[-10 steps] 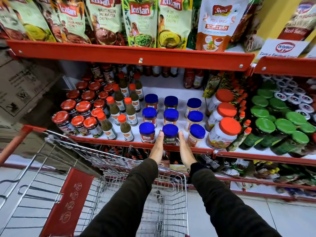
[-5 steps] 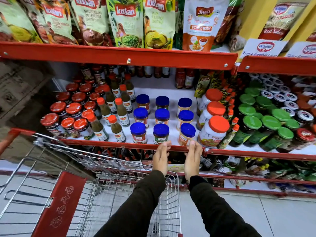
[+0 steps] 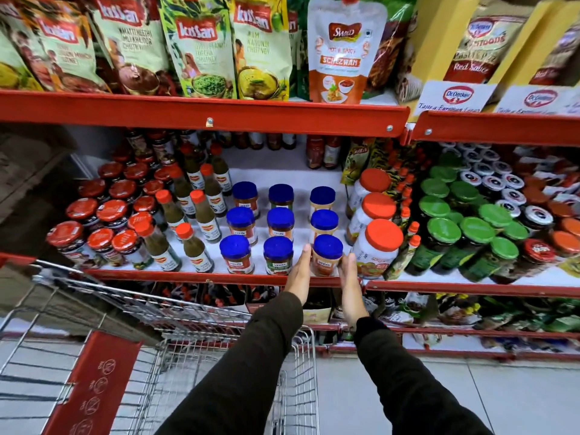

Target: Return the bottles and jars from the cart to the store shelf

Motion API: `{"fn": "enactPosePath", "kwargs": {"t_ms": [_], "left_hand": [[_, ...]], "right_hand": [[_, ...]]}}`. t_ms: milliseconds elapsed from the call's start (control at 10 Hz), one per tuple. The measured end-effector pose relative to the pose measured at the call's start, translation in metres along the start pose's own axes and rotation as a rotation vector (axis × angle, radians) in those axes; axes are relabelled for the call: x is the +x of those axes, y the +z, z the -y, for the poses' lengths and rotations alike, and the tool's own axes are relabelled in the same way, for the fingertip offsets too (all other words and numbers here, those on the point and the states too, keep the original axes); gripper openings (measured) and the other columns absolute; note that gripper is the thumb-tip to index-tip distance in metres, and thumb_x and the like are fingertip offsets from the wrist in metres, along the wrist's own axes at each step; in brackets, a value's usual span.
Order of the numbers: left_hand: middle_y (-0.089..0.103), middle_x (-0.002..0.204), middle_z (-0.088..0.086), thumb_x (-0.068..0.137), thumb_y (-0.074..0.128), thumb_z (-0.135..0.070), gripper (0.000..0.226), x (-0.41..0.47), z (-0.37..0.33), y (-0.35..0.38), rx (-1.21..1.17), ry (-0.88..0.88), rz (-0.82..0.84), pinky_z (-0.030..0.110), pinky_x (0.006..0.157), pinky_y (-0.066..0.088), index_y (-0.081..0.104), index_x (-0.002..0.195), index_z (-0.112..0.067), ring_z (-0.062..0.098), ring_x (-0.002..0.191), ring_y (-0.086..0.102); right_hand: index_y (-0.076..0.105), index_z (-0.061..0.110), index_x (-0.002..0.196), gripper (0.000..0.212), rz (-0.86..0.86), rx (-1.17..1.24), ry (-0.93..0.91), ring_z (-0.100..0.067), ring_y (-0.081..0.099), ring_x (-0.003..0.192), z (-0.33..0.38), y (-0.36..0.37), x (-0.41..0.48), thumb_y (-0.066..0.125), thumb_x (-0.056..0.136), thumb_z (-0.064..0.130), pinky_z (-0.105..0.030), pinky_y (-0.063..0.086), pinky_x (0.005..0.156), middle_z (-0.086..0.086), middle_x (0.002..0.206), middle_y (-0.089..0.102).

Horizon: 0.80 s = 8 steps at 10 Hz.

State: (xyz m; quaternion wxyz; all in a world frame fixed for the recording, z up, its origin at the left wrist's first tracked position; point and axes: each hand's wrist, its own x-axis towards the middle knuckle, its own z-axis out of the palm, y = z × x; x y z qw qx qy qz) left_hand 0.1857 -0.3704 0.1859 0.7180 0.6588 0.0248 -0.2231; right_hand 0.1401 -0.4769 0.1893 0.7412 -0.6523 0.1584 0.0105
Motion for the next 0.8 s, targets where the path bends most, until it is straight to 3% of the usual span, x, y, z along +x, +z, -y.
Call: {"fn": "enactPosePath", "kwargs": {"t_ms": [100,200,300,500,600,700,800], "left_hand": [[0.039,0.156,-0.004,0.067,0.031,-0.093,0.102,-0.010,0.000,0.001,-0.011,-0.020,-0.008,0.044,0.124,0.019,0.035,0.149,-0.032,0.014,0.145,0.033],[0.041,0.155,-0.006,0.061,0.034,-0.096,0.106,-0.018,0.004,0.003,-0.020,-0.026,-0.045,0.038,0.122,0.020,0.037,0.147,-0.034,0.012,0.143,0.035],[0.040,0.155,-0.007,0.070,0.034,-0.091,0.091,-0.024,0.005,0.005,0.001,-0.035,-0.067,0.039,0.122,0.020,0.040,0.145,-0.038,0.011,0.144,0.034],[0.033,0.159,-0.003,0.084,0.029,-0.079,0.078,-0.028,-0.005,0.002,0.055,-0.078,0.014,0.037,0.122,0.017,0.029,0.150,-0.036,0.015,0.147,0.029],[0.028,0.161,-0.008,0.077,0.030,-0.084,0.089,-0.034,-0.005,0.001,0.104,-0.017,0.005,0.038,0.124,0.015,0.026,0.152,-0.036,0.013,0.149,0.024],[0.033,0.159,-0.007,0.086,0.032,-0.072,0.074,-0.050,-0.013,-0.003,0.188,0.159,-0.054,0.021,0.110,0.020,0.033,0.149,-0.034,0.002,0.140,0.030],[0.042,0.152,-0.005,0.098,0.035,-0.055,0.052,-0.059,-0.034,-0.008,0.279,0.367,-0.111,0.021,0.109,0.029,0.041,0.144,-0.032,0.006,0.139,0.037]], "right_hand": [[0.027,0.022,0.159,0.094,0.015,-0.013,0.008,-0.011,0.026,0.153,0.008,-0.004,0.006,0.026,0.082,0.077,-0.040,0.017,0.127,0.002,0.166,0.029],[0.028,0.021,0.158,0.089,0.041,-0.052,0.028,-0.013,0.025,0.153,0.010,-0.007,0.010,0.024,0.086,0.073,-0.042,0.016,0.128,0.001,0.166,0.030],[0.028,0.023,0.158,0.074,0.032,-0.076,0.049,-0.013,0.026,0.153,0.012,-0.009,0.010,0.023,0.097,0.065,-0.040,0.016,0.127,0.002,0.166,0.030],[0.025,0.027,0.159,0.092,0.075,-0.133,0.048,-0.015,0.020,0.155,0.026,-0.008,0.000,0.024,0.083,0.077,-0.042,0.013,0.127,0.002,0.168,0.024],[0.020,0.028,0.160,0.096,0.070,-0.169,0.047,-0.015,0.017,0.156,0.028,-0.009,-0.010,0.023,0.080,0.081,-0.043,0.012,0.127,0.003,0.169,0.018],[0.024,0.028,0.159,0.100,0.020,-0.223,0.000,-0.017,0.023,0.155,0.034,-0.013,-0.030,0.024,0.077,0.086,-0.044,0.016,0.126,0.002,0.168,0.022],[0.043,0.035,0.149,0.086,-0.052,-0.199,-0.167,-0.016,0.042,0.145,0.065,-0.034,-0.052,0.035,0.080,0.086,-0.042,0.031,0.119,0.004,0.161,0.038]]}}
